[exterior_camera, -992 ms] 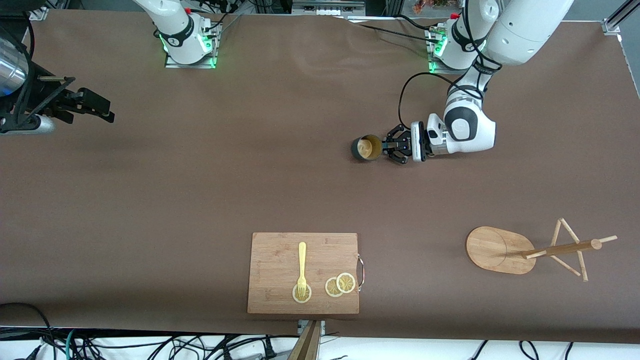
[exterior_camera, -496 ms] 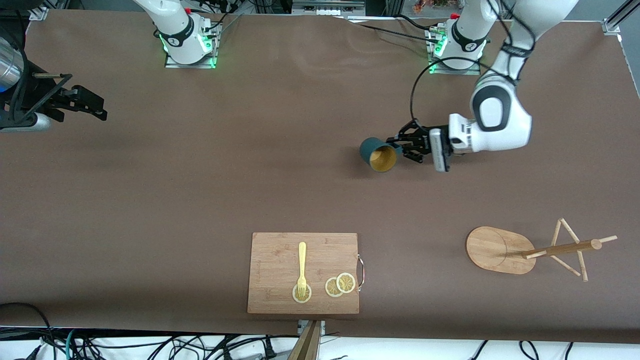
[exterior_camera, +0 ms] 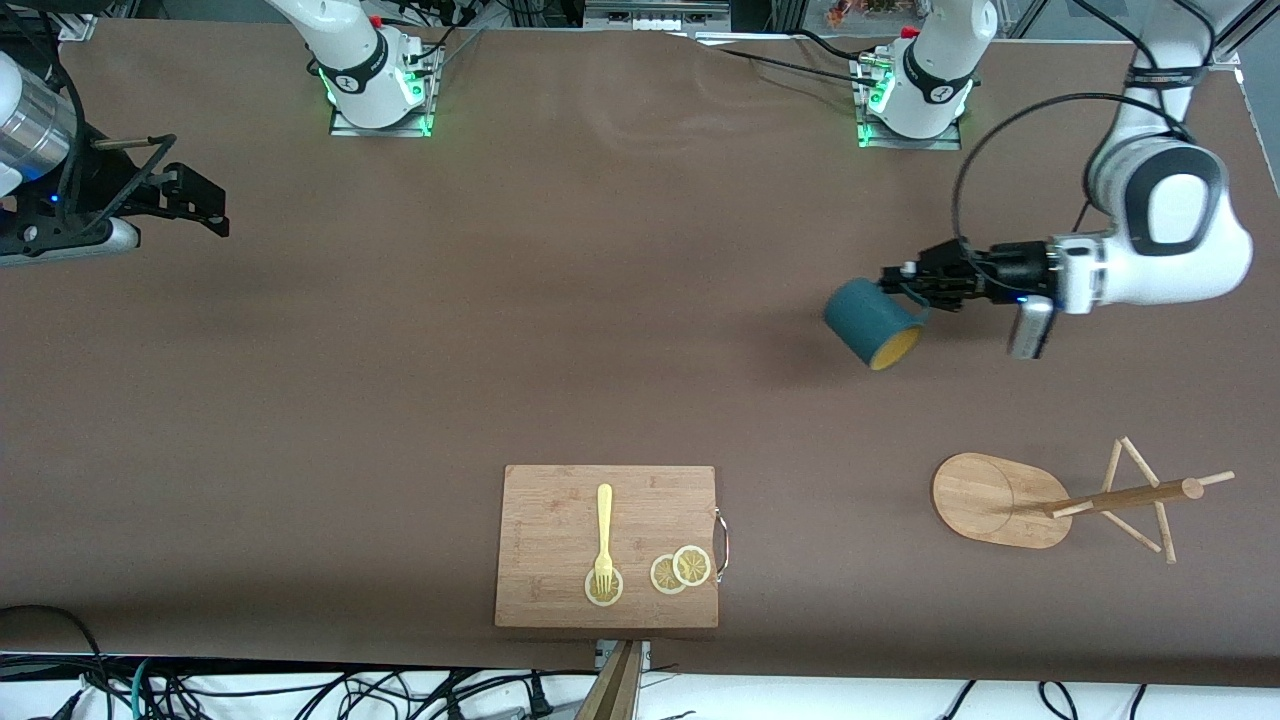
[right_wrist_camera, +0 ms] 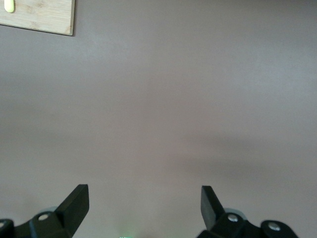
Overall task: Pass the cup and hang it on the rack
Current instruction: 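Lift the mug by its handle and carry it toward the peg rack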
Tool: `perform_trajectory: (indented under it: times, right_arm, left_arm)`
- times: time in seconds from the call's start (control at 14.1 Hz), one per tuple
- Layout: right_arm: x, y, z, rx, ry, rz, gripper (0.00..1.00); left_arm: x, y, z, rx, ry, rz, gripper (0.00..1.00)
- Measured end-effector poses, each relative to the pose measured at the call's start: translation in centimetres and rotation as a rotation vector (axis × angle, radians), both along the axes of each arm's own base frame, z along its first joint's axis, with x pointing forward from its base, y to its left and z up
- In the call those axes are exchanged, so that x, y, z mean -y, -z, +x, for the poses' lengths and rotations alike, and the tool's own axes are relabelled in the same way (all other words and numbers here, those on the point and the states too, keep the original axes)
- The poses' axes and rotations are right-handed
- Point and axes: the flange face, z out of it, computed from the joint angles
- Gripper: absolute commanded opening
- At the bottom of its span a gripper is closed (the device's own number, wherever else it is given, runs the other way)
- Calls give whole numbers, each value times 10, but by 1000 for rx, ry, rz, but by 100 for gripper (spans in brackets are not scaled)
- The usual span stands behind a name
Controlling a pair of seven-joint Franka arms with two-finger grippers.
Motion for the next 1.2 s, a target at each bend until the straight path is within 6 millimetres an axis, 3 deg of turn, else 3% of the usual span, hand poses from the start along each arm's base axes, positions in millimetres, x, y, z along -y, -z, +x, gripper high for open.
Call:
perform_trajectory:
  times: [0.14,0.28,0.43,0.78,1.2]
  right_arm:
    - [0,0,0,-1,2,0,100]
    - [0,0,0,-2,20,-1,100]
    - [0,0,0,-3,26,-2,100]
    - [-1,-6,0,11,25,0,100]
    - [0,-18,0,31,26,2,100]
  left_arm:
    - [-38,-14,11,-98,-70,-65,0]
    - [-63,-28,18,-171,-128,-147,0]
    - [-83,-30,20,-207,-188,-217,0]
    - [-118,7,25,-256,-309,-414,0]
    - [-180,37,12,-263,-446,-569,0]
